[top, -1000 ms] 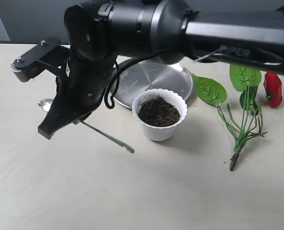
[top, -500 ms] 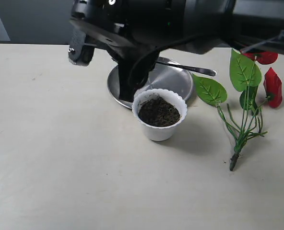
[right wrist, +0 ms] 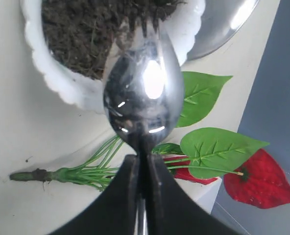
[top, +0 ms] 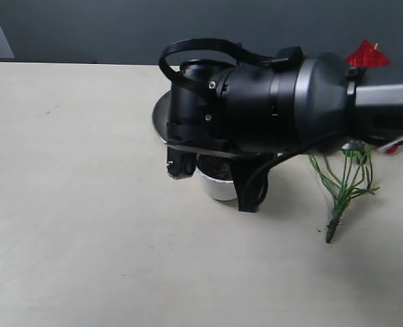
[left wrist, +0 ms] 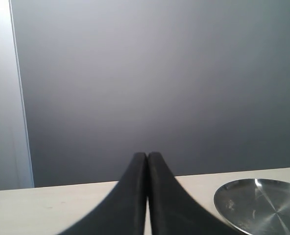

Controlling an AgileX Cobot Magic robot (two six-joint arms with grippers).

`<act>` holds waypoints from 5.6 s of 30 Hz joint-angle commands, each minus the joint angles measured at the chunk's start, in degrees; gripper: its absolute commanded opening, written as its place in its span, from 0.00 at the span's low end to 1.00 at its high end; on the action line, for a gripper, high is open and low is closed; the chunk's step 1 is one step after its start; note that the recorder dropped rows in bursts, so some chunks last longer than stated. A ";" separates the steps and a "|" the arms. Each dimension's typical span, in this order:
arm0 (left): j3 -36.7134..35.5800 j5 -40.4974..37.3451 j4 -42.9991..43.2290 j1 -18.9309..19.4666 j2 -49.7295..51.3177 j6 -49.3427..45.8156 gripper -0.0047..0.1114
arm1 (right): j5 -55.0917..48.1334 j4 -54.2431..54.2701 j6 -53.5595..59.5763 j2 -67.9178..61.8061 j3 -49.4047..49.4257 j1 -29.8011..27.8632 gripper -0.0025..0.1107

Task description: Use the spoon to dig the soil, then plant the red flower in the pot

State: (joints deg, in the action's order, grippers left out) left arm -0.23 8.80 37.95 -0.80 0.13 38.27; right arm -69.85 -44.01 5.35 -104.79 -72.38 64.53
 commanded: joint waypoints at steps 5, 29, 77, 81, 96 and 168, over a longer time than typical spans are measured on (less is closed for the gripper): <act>0.23 0.17 -0.17 -0.43 -0.13 0.12 0.04 | 2.45 0.42 1.87 -3.71 0.35 0.06 0.02; 0.23 0.14 -0.17 -0.44 -0.13 0.12 0.04 | 0.46 0.81 -2.10 -5.61 0.35 -1.58 0.02; 0.23 0.26 -0.17 -0.44 -0.13 0.12 0.04 | 49.87 10.01 -11.35 -14.84 -15.44 -25.11 0.02; 0.23 0.26 -0.17 -0.44 -0.13 0.12 0.04 | 52.02 10.13 -11.35 -17.50 -16.56 -25.11 0.02; 0.23 0.26 -0.17 -0.44 -0.13 0.12 0.04 | 50.37 12.70 -11.35 -25.72 -19.99 -25.11 0.02; 0.23 0.25 -0.17 -1.71 -0.13 0.12 0.04 | 38.77 -1.39 -68.24 1.83 17.28 -37.23 0.47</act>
State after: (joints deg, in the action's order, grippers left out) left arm -0.23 8.80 37.95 -2.24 0.13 38.27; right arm -31.48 -44.58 -63.53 -100.66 -55.21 27.63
